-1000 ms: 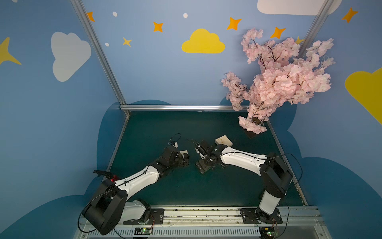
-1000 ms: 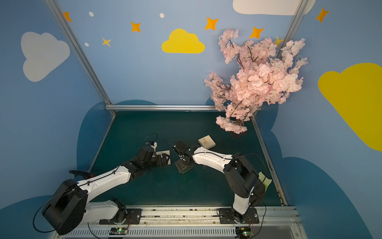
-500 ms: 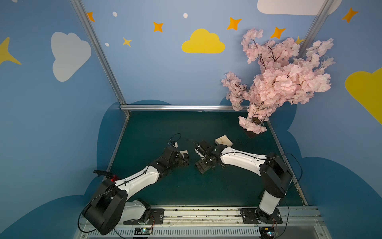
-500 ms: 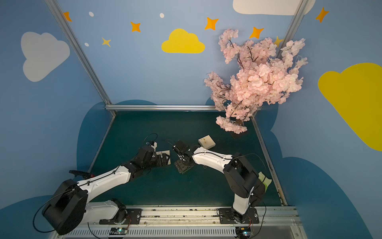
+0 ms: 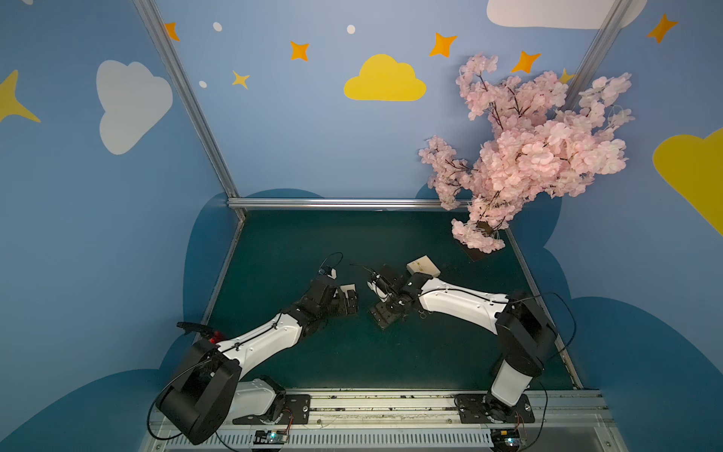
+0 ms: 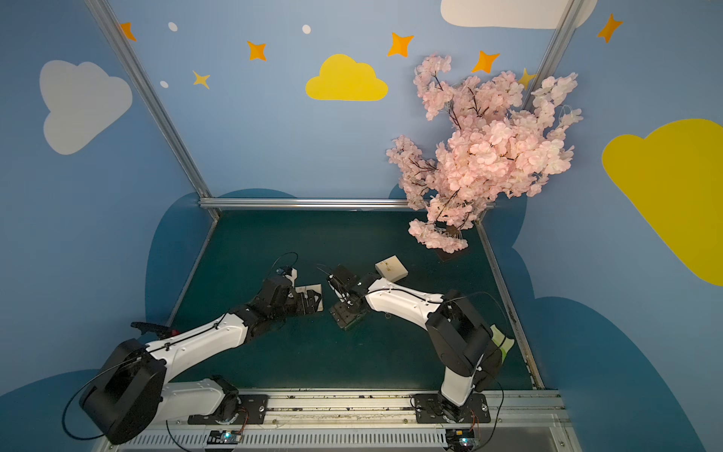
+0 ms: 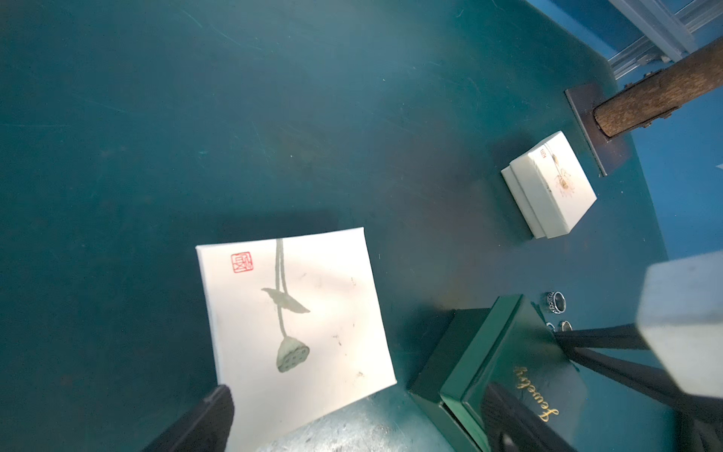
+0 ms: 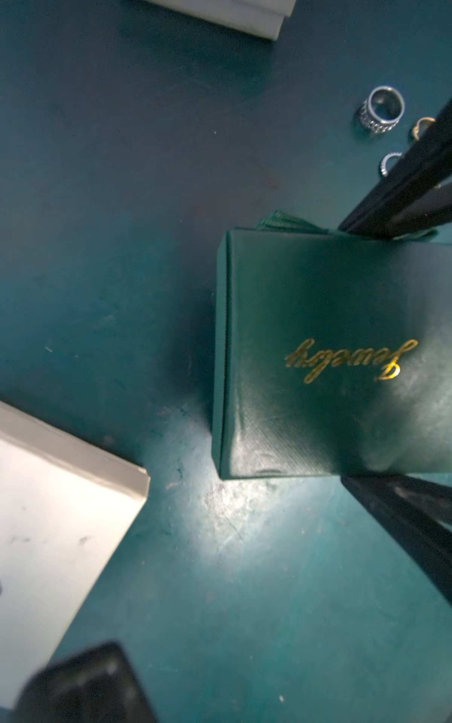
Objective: Take the rings out of the lift-off lid box
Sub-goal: Close the lid on the jewelry box.
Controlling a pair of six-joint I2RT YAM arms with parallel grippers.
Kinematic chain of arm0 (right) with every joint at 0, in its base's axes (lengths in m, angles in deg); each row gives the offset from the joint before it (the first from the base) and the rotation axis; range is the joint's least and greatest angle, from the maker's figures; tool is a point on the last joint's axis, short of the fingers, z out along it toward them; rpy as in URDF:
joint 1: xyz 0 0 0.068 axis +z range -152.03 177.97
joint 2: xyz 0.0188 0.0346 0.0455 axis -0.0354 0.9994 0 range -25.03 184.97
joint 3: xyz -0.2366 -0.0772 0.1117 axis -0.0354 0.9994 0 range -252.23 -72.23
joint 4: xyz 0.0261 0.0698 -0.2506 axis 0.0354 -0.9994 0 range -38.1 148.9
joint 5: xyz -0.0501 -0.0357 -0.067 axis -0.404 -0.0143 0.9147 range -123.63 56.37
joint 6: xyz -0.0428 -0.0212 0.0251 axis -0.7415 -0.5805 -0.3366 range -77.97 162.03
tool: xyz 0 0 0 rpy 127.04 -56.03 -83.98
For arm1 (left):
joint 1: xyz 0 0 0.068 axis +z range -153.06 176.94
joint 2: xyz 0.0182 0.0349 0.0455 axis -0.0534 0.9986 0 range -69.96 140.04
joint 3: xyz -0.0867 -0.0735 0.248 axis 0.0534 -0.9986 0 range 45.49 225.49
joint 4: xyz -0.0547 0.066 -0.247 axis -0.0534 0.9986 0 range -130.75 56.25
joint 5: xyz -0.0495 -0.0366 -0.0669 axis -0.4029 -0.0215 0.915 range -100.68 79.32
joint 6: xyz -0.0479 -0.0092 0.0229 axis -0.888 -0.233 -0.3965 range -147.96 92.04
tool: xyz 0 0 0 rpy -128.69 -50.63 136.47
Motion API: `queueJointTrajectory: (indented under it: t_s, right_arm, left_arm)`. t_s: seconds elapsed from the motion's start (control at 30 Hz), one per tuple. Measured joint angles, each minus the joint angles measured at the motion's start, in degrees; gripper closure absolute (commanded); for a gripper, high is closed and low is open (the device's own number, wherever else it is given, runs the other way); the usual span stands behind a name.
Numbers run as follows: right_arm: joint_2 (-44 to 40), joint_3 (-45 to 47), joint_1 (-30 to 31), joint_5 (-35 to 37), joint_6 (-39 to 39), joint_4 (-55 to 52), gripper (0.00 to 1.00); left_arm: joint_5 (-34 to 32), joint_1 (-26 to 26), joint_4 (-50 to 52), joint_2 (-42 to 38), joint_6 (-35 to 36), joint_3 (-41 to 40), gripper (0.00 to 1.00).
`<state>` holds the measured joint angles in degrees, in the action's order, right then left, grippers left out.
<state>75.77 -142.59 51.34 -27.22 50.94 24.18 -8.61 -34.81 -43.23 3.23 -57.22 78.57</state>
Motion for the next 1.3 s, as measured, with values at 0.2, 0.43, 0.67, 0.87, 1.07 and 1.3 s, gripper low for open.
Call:
queueJointTrajectory:
  t_s: [0.2,0.43,0.67,0.87,1.07,1.3]
  right_arm:
    - [-0.5,0.0,-0.1,-0.7,-0.3,0.2,0.10]
    - [-0.5,0.7,-0.2,-1.5,-0.3,0.2,0.10]
    - [-0.5,1.1,-0.2,-1.5,-0.3,0.5,0.10]
    - [-0.5,1.3,-0.2,-1.4,-0.2,0.7,0.10]
    - [-0.5,1.3,-0.2,-1.4,-0.2,0.7,0.10]
    - [-0.3,1.3,-0.1,-1.2,-0.1,0.7,0.10]
  left_arm:
    - [0.0,0.0,0.0,0.0,0.0,0.0,0.00]
    - [0.0,0.0,0.0,0.0,0.0,0.0,0.01]
    - [0.0,0.0,0.0,0.0,0.0,0.0,0.00]
    - [0.0,0.0,0.0,0.1,0.0,0.0,0.01]
    - [0.0,0.0,0.0,0.4,0.0,0.0,0.01]
    - [0.0,0.0,0.0,0.6,0.0,0.0,0.01]
